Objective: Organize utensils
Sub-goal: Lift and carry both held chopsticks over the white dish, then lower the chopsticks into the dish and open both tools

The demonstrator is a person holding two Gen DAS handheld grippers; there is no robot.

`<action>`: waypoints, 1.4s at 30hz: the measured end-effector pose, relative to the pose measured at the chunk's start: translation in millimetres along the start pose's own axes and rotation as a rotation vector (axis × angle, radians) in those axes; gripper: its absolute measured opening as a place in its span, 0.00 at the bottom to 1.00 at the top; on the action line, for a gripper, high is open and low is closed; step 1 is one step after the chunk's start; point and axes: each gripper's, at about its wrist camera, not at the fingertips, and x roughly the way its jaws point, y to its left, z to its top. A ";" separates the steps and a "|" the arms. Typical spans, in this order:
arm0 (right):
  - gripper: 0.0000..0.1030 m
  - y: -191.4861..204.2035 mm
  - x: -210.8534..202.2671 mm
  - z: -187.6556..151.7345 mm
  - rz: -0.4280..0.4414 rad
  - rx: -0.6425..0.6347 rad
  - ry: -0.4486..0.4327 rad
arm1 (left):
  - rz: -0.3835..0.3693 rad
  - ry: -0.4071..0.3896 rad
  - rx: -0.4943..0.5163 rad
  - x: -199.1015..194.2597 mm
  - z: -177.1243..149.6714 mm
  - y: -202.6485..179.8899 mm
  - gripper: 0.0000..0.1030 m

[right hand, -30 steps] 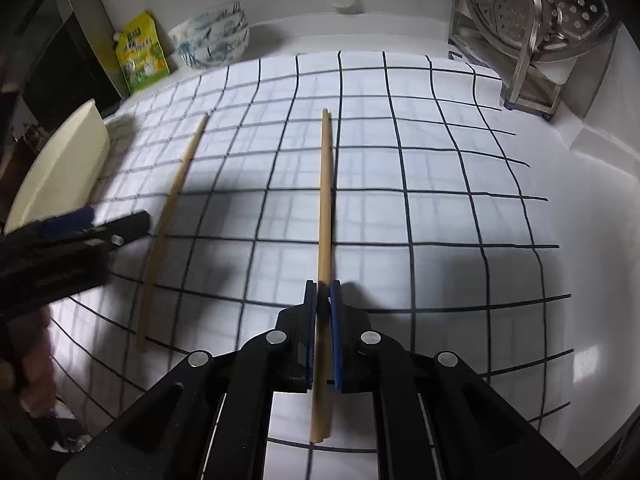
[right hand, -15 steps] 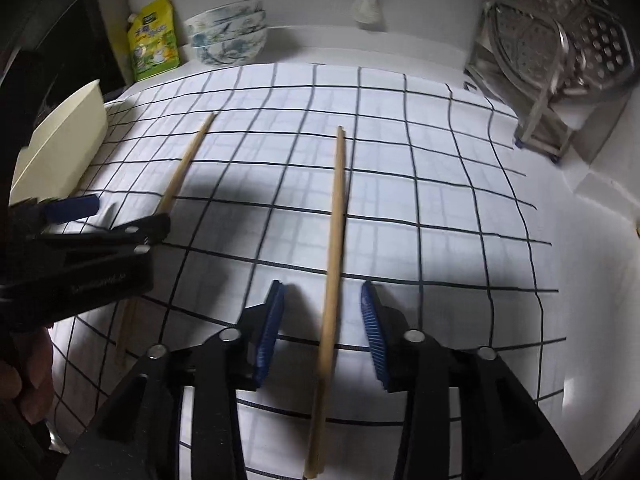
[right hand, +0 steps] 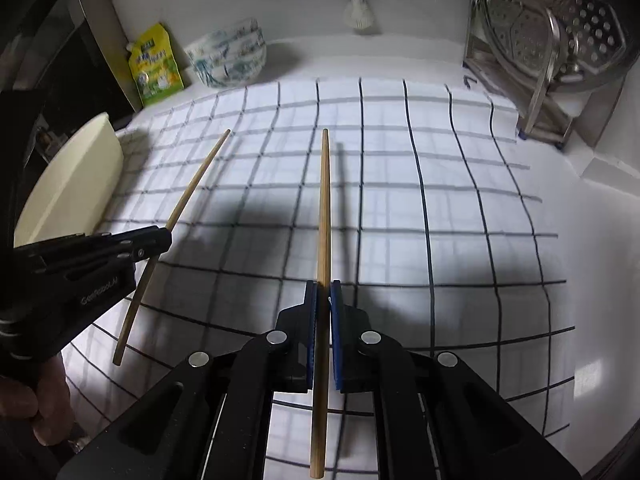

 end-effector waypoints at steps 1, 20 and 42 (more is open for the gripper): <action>0.06 3.3 -3.8 1.8 0.004 -0.001 -0.006 | 0.001 -0.012 0.001 -9.4 0.0 4.0 0.07; 0.06 198.3 -11.9 96.4 0.292 -0.242 -0.099 | 0.270 -0.181 -0.201 -109.2 18.0 200.3 0.07; 0.06 308.9 65.3 108.9 0.308 -0.267 0.032 | 0.275 -0.060 -0.271 -66.3 4.4 295.5 0.07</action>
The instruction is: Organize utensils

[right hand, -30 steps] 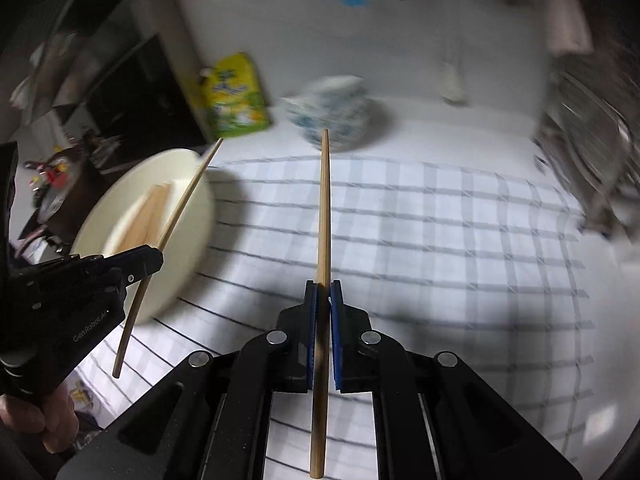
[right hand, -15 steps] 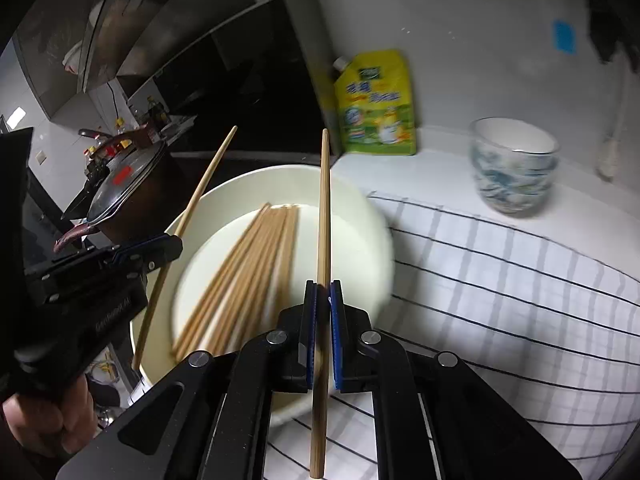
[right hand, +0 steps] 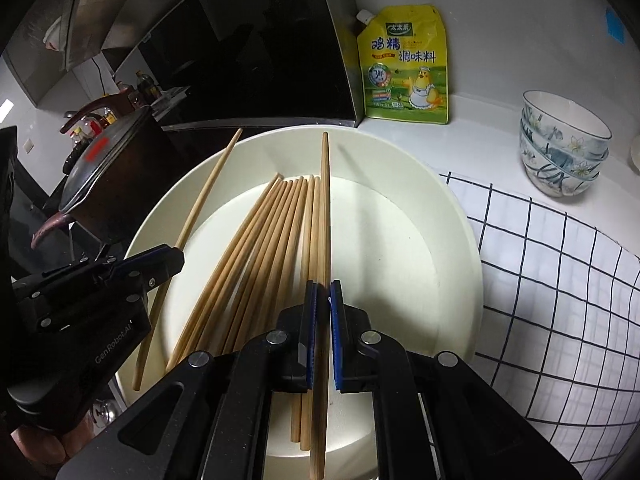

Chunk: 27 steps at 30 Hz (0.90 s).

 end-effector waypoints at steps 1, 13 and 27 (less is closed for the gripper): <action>0.07 0.4 0.7 0.3 -0.003 0.001 0.001 | 0.002 0.004 -0.001 1.0 -0.2 1.5 0.08; 0.23 1.7 -18.1 -0.2 -0.047 0.001 -0.034 | 0.011 -0.014 -0.032 -11.6 -2.6 16.7 0.65; 0.36 2.8 -52.3 -12.8 -0.083 0.003 -0.062 | -0.013 -0.054 -0.030 -43.4 -7.2 17.8 0.76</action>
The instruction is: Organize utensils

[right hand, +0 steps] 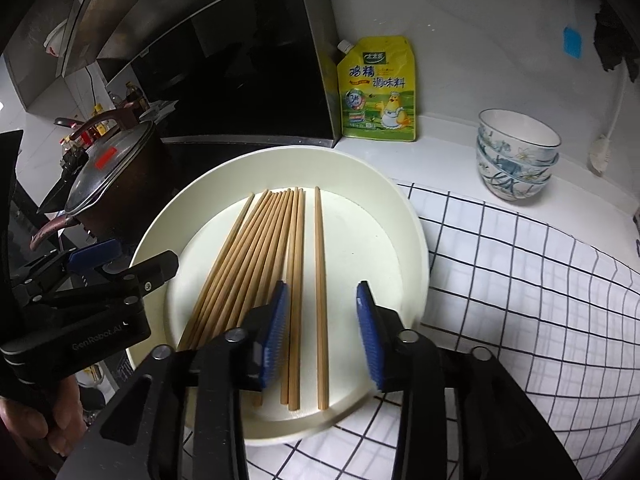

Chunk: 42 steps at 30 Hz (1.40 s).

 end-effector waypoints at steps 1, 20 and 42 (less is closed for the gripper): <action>0.38 -0.1 -2.6 -0.2 -0.003 0.002 -0.003 | 0.000 -0.005 0.000 -2.6 0.0 0.4 0.77; 0.59 3.0 -33.0 -12.4 -0.023 0.014 -0.045 | 0.017 -0.035 -0.008 -33.2 -10.3 6.5 0.93; 0.61 3.5 -50.4 -19.5 -0.049 0.003 -0.062 | 0.029 -0.046 -0.002 -45.3 -13.5 2.4 0.93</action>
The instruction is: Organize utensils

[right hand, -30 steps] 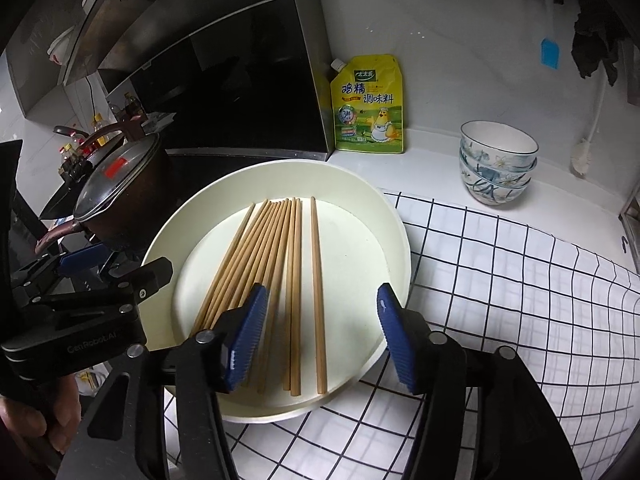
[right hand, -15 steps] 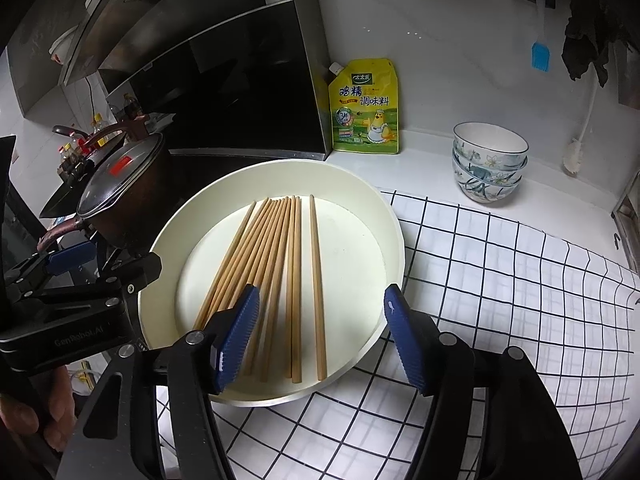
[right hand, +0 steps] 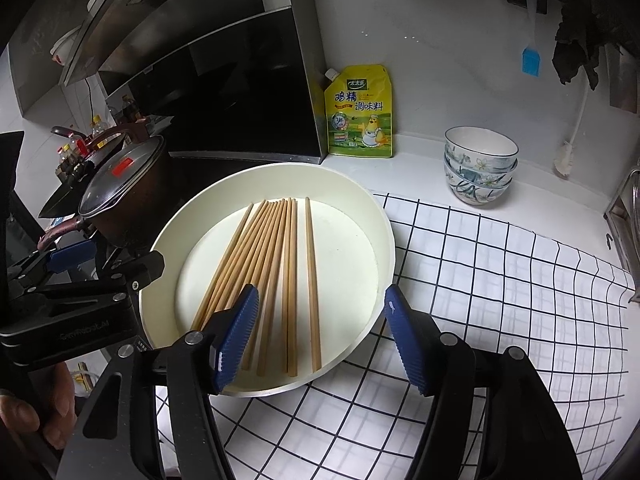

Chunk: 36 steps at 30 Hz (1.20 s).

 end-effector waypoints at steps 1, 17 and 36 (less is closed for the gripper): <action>0.61 -0.2 -0.3 -0.2 -0.001 0.001 0.000 | 0.000 -0.001 0.002 0.0 -0.1 -0.6 0.93; 0.61 2.7 2.4 1.6 0.002 -0.007 0.006 | 0.004 0.008 -0.007 2.3 1.4 -1.1 0.93; 0.61 3.9 5.4 2.7 0.004 -0.010 0.008 | 0.002 0.027 -0.021 8.8 1.2 1.7 0.93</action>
